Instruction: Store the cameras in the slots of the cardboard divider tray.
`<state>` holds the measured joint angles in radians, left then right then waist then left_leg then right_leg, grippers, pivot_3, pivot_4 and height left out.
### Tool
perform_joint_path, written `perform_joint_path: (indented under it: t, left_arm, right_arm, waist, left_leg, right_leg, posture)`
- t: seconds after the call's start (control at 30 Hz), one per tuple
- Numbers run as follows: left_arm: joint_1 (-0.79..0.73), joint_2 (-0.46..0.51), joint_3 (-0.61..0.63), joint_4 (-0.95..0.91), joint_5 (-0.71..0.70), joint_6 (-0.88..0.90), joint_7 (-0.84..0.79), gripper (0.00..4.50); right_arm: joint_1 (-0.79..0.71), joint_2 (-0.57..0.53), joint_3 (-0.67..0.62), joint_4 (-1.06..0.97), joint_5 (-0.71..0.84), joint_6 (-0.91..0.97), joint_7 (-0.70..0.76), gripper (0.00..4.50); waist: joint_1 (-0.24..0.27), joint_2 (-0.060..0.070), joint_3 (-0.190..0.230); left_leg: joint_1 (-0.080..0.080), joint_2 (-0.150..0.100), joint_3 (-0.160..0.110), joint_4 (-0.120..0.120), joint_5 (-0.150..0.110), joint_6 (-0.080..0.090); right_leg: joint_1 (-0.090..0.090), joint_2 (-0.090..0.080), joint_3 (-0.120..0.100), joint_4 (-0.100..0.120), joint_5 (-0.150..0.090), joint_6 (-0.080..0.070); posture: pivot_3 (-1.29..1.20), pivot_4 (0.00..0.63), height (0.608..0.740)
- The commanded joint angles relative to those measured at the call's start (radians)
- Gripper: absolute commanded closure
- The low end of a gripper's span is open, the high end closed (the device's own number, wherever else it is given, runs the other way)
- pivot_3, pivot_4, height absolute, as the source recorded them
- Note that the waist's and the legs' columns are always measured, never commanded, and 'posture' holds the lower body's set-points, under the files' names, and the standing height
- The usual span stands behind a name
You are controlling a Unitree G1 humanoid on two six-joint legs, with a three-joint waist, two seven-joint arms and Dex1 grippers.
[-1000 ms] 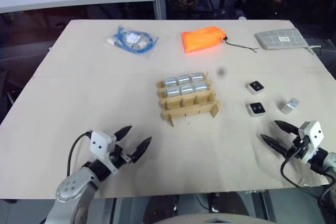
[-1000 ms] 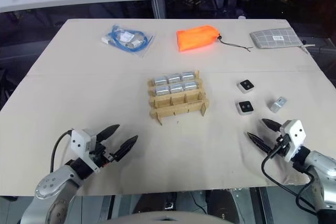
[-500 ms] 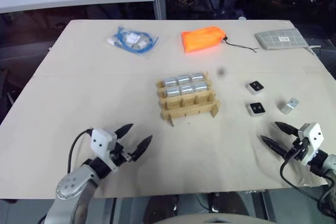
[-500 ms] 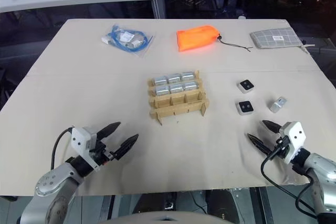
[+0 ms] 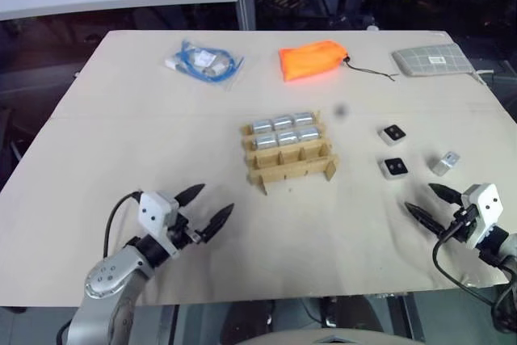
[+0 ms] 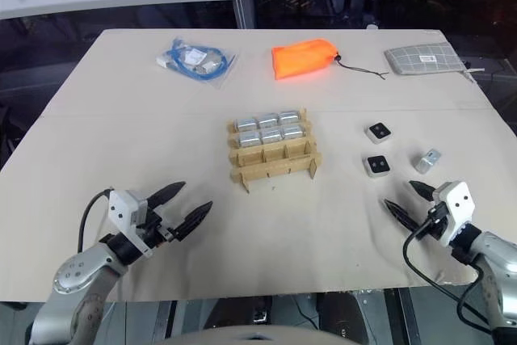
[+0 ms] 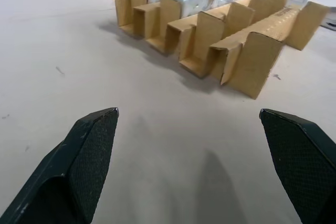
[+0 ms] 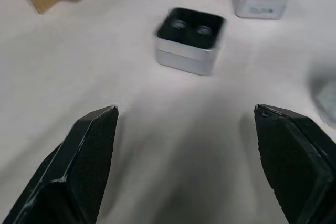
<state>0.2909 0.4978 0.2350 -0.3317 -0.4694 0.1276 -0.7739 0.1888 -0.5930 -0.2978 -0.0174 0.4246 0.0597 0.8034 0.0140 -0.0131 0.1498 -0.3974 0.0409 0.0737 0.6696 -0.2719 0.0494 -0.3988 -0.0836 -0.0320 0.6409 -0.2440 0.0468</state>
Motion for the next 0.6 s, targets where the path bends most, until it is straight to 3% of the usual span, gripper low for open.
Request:
perform_joint_path:
  t: [0.03, 0.37, 0.6]
  left_arm:
    - [-0.029, 0.069, 0.026, -0.043, -0.042, -0.009, -0.084, 0.0]
    - [-0.23, 0.392, 0.132, -0.1, -0.327, 0.23, -0.321, 0.0]
    - [-0.354, 0.558, 0.153, -0.065, -0.356, 0.33, -0.421, 0.0]
  right_arm:
    - [0.008, 0.044, -0.073, -0.067, -0.005, 0.033, -0.143, 0.4]
    - [-0.102, 0.252, -0.037, -0.281, -0.149, 0.262, -0.635, 0.4]
    - [-0.198, 0.345, 0.022, -0.279, -0.257, 0.314, -0.792, 0.4]
  waist:
    - [0.0, 0.0, 0.0]
    - [-0.003, 0.001, 0.001]
    - [-0.012, 0.004, 0.003]
  left_leg:
    - [0.0, 0.0, 0.0, 0.0, 0.0, 0.0]
    - [-0.001, 0.0, 0.001, 0.0, 0.0, -0.001]
    - [-0.002, -0.001, 0.001, -0.001, 0.004, -0.006]
  right_leg:
    - [0.0, 0.0, 0.0, 0.0, 0.0, 0.0]
    - [-0.002, 0.001, 0.001, 0.001, 0.0, 0.0]
    - [-0.004, 0.003, 0.003, 0.001, 0.0, 0.003]
  posture:
    - [0.0, 0.15, 0.74]
    - [0.0, 0.15, 0.74]
    - [0.0, 0.15, 0.74]
